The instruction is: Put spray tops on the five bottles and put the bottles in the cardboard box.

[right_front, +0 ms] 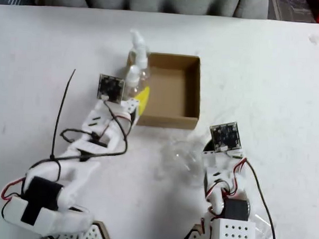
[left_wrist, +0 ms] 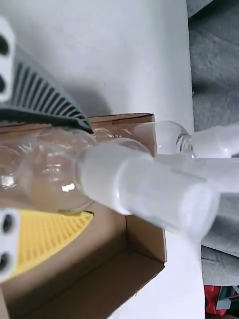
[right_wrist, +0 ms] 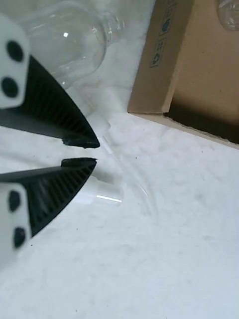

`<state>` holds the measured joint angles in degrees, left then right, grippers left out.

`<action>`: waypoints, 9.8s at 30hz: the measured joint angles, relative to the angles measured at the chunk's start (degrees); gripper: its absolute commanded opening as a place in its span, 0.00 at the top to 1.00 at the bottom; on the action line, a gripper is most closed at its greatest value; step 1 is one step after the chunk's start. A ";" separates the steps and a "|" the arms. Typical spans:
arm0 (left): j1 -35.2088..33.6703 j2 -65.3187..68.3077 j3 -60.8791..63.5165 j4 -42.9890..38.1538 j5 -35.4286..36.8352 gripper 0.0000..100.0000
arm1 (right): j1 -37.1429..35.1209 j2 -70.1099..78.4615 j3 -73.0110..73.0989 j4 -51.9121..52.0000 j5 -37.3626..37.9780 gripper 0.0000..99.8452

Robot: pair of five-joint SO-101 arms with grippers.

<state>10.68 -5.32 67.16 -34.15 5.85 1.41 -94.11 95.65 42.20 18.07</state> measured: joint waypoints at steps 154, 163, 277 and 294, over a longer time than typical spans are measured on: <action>0.00 -83.34 30.51 79.56 -11.96 0.98 | 9.05 104.35 -67.87 -3.96 -8.79 0.98; 0.00 -83.34 30.51 79.56 -11.96 0.98 | 11.34 101.45 -76.66 11.16 -8.79 0.98; -8.26 -83.43 30.51 76.31 -4.04 0.98 | -43.69 82.29 -69.98 30.77 -25.05 0.98; -8.26 -83.43 30.51 76.31 -4.04 0.98 | -45.19 91.52 -66.02 10.99 -36.92 0.76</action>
<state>2.42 -88.75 97.67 42.15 1.80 -43.78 -2.59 29.63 53.19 -18.86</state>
